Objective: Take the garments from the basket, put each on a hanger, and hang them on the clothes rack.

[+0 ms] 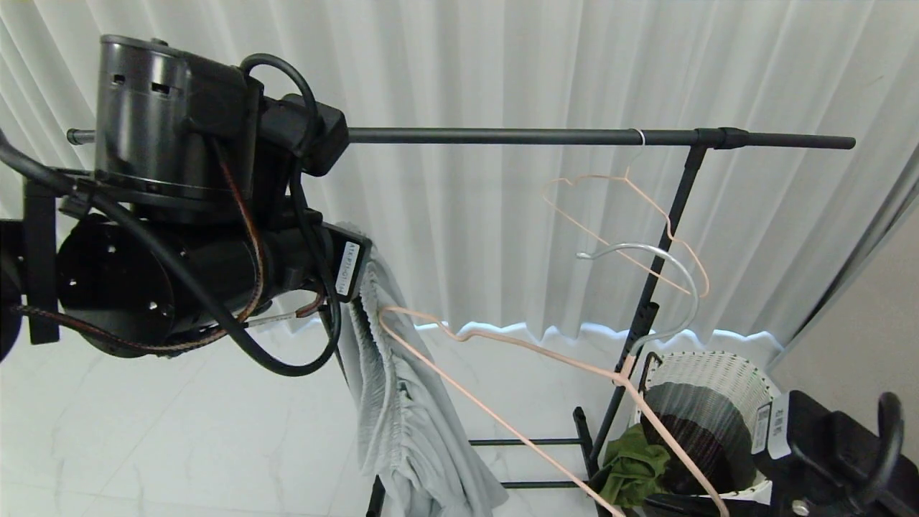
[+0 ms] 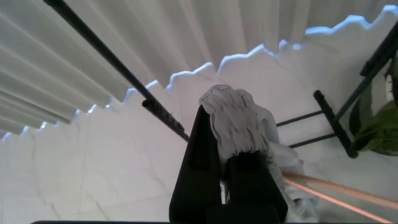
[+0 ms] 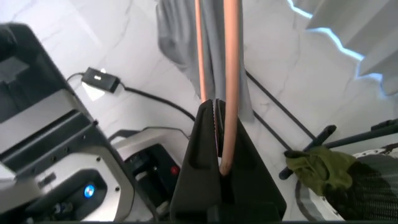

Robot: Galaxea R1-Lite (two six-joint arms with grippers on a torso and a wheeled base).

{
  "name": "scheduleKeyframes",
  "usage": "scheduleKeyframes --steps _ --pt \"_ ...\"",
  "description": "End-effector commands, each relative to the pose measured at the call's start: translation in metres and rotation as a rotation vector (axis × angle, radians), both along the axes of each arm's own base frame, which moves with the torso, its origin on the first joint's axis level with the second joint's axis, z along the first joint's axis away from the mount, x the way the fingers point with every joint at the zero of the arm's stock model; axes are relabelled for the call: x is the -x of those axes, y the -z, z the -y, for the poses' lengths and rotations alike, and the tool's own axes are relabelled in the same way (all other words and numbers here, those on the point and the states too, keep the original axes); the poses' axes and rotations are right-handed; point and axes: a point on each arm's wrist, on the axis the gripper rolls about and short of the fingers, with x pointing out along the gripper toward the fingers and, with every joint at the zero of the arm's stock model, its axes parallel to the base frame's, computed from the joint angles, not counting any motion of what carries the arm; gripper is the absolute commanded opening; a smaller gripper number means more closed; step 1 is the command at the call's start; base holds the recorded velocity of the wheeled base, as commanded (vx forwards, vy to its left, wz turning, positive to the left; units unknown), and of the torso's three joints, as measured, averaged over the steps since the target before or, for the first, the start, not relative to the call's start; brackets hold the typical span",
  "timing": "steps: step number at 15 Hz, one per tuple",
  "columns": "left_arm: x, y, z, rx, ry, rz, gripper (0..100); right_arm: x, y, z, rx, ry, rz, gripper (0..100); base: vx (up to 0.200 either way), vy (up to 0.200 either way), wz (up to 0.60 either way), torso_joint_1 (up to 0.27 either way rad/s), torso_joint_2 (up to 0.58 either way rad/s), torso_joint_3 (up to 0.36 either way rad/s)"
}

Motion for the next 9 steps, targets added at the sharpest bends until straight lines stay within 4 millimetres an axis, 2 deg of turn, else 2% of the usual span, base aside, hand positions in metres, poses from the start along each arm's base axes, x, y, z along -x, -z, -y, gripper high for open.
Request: scheduleKeyframes --steps 1,3,5,9 --pt "0.002 0.002 0.006 0.008 0.016 -0.006 0 -0.004 0.004 -0.008 0.012 0.01 -0.006 0 0.0 0.0 0.0 0.0 0.0 0.0" --pt "-0.001 0.007 0.008 0.012 -0.01 -0.018 0 -0.007 0.002 -0.012 -0.009 0.017 0.004 0 0.0 0.0 0.0 0.0 0.0 0.0" --pt "-0.013 0.014 0.007 -0.049 -0.159 -0.003 0 -0.006 -0.002 -0.013 -0.027 0.009 0.01 0 0.0 0.0 0.0 0.0 0.0 0.0" --pt "-0.013 0.014 0.007 -0.043 -0.174 0.0 0 0.004 -0.005 -0.014 -0.042 -0.043 0.014 0 0.0 0.0 0.0 0.0 0.0 0.0"
